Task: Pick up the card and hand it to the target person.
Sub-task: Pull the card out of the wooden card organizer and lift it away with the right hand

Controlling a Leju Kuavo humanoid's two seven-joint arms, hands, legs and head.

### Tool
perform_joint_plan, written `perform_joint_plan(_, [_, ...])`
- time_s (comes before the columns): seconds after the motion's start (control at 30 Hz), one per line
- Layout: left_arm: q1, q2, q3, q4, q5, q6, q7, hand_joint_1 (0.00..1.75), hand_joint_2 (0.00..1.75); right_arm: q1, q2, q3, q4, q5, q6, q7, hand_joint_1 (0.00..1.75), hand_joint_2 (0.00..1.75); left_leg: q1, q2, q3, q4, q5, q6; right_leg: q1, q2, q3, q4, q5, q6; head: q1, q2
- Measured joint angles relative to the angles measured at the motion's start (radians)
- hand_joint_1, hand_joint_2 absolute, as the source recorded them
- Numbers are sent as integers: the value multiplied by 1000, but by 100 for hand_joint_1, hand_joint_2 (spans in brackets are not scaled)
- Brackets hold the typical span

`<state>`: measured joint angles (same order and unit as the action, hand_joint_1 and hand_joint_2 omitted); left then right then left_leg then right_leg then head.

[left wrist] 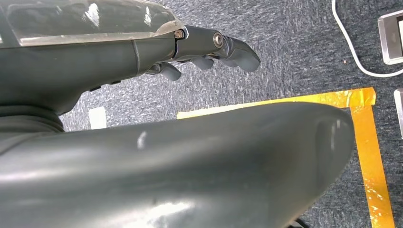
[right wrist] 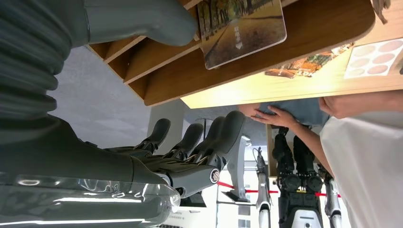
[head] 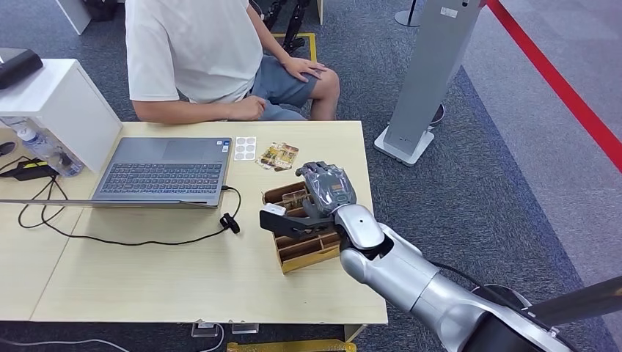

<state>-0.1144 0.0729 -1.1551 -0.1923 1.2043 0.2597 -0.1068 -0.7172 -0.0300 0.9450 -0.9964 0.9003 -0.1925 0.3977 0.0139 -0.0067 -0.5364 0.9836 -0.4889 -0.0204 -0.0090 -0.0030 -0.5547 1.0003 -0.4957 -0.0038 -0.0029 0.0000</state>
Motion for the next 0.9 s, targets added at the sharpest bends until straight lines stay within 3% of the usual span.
perform_joint_plan(0.63, [0, 0, 0, 0, 2, 1, 4, 0, 0, -8, 19, 31, 56, 0, -26, -6, 106, 175, 0, 0, 1, 0, 0, 0, 0, 0, 0, 0, 0, 0, 0, 0])
perform_joint_plan(0.9, [1, 0, 0, 0, 2, 2, 5, 0, 0, -8, 21, 38, 55, 3, -28, -1, 96, 175, 0, 0, 1, 0, 0, 0, 0, 0, 0, 0, 0, 0, -1, 0])
